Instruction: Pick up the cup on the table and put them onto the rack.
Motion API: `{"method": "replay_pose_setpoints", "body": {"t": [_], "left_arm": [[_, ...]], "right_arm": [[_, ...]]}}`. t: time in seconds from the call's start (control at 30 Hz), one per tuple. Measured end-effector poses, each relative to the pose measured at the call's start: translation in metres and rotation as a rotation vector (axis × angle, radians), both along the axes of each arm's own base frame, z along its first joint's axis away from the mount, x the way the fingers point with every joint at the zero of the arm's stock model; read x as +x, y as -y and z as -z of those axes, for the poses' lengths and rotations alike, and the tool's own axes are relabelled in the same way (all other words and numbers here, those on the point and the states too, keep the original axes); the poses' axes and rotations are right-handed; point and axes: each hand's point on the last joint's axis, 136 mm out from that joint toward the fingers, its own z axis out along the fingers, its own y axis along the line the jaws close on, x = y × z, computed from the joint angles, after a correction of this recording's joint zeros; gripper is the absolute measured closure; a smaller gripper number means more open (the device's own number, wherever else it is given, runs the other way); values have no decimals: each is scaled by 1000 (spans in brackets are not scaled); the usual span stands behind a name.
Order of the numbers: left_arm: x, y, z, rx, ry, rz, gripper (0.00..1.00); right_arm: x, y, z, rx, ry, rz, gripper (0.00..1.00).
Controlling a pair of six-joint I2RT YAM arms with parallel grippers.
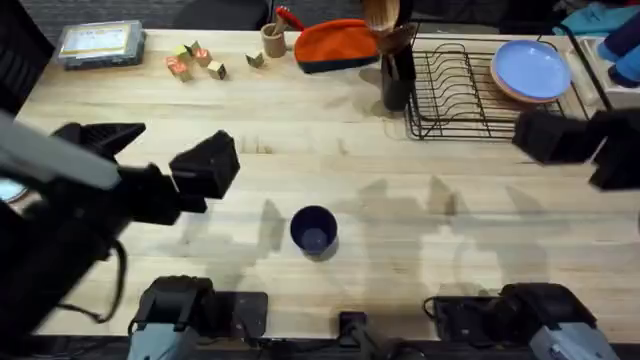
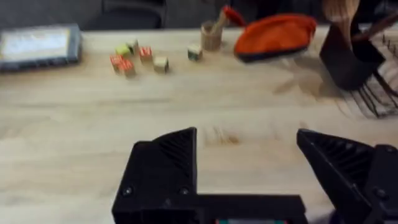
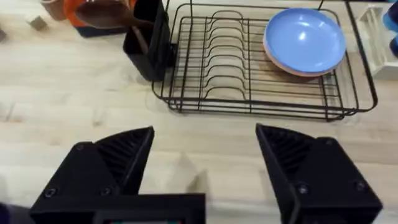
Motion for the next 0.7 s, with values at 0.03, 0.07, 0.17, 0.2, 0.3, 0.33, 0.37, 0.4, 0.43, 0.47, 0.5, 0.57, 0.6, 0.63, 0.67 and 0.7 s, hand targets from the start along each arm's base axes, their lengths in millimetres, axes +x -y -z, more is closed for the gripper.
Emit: {"method": "replay_pose_setpoints", "body": {"t": [0.03, 0.07, 0.17, 0.2, 0.3, 0.33, 0.37, 0.4, 0.43, 0.47, 0.5, 0.57, 0.6, 0.63, 0.67, 0.7], "left_arm": [[0, 1, -3, -1, -37, 3, 7], [-1, 1, -6, -3, -73, 6, 7], [-2, 3, -18, -7, -164, 14, 8], [-3, 3, -21, -7, -190, 14, 7], [-3, 3, -33, -9, -259, 16, 7], [-2, 3, -37, -9, -279, 16, 7], [-2, 3, -39, -9, -297, 16, 7], [-1, 3, -40, -9, -317, 16, 7], [-1, 3, -41, -9, -339, 16, 7], [0, 3, -40, -9, -360, 15, 7], [0, 3, -39, -10, -382, 16, 8], [2, 3, -34, -10, -420, 15, 8], [3, 3, -31, -10, -440, 15, 7], [4, 3, -27, -10, -460, 16, 8], [5, 3, -25, -10, -472, 15, 8], [6, 3, -24, -10, -481, 15, 7]], "right_arm": [[3, -1, -4, 2, -20, -3, 5], [5, -1, -7, 4, -38, -7, 5], [12, -3, -14, 9, -99, -15, 4], [13, -3, -15, 10, -117, -16, 4], [17, -4, -16, 13, -171, -19, 4], [18, -4, -15, 14, -186, -20, 4], [20, -4, -15, 14, -193, -20, 4], [21, -4, -15, 14, -200, -20, 5], [22, -4, -14, 14, -205, -20, 4], [22, -4, -13, 14, -210, -20, 5], [22, -4, -13, 14, -212, -20, 5], [22, -4, -13, 14, -212, -20, 4], [22, -4, -13, 14, -210, -20, 4], [23, -4, -14, 15, -205, -20, 3], [24, -4, -15, 14, -199, -20, 3], [25, -4, -17, 14, -192, -20, 3]]}}
